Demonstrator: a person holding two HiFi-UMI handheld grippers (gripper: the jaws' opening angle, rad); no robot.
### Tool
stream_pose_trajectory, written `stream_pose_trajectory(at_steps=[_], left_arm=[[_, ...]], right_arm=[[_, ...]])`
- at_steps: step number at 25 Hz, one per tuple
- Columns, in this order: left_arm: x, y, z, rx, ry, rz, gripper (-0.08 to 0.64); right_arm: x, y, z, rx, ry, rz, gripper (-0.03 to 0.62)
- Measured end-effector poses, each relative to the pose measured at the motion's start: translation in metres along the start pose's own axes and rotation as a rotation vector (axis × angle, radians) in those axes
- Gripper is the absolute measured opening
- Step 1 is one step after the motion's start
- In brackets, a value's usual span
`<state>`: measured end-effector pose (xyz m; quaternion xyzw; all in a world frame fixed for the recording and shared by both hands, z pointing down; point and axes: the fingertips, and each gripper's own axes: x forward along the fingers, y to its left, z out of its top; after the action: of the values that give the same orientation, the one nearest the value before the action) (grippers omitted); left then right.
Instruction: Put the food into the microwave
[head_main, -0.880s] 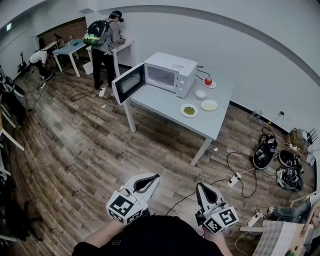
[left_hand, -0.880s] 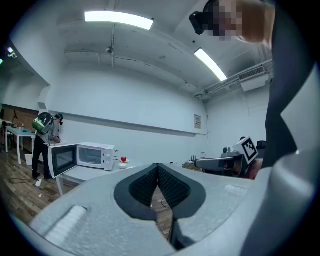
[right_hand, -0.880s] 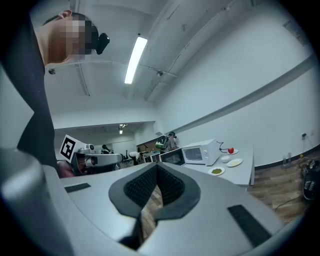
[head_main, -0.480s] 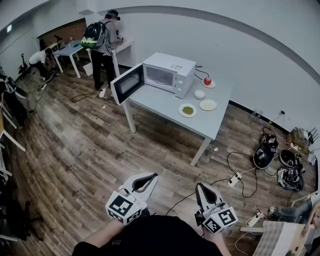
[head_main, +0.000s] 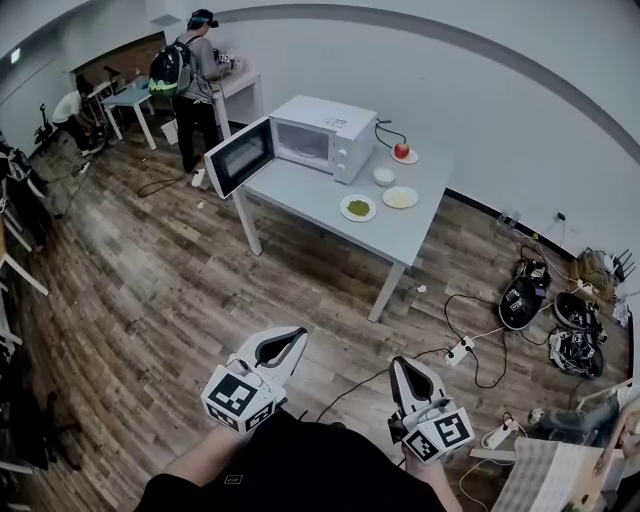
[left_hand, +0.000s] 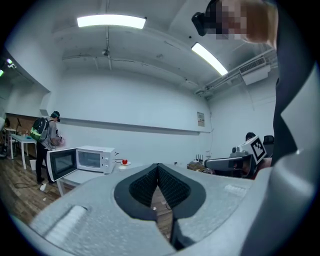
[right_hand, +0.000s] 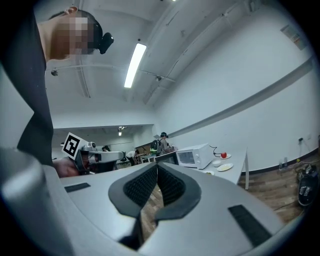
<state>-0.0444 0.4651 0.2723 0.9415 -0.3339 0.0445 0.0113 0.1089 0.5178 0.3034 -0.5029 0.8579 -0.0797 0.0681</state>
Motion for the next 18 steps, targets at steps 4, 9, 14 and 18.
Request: stream_pose_trajectory(at_steps=[4, 9, 14, 18], left_arm=[[0.013, -0.011, 0.004, 0.012, -0.002, 0.012, 0.008], [0.024, -0.012, 0.003, 0.025, 0.012, 0.025, 0.008], [0.045, 0.004, -0.004, 0.010, 0.023, 0.041, 0.008], [0.067, 0.025, -0.010, 0.004, 0.029, 0.033, 0.008]], right_arm=[[-0.008, -0.013, 0.005, -0.018, 0.003, 0.024, 0.017], [-0.008, -0.023, -0.001, -0.006, 0.012, 0.040, 0.017], [0.007, -0.040, -0.009, -0.010, 0.045, 0.053, 0.017], [0.030, -0.058, -0.010, -0.033, 0.062, 0.049, 0.017]])
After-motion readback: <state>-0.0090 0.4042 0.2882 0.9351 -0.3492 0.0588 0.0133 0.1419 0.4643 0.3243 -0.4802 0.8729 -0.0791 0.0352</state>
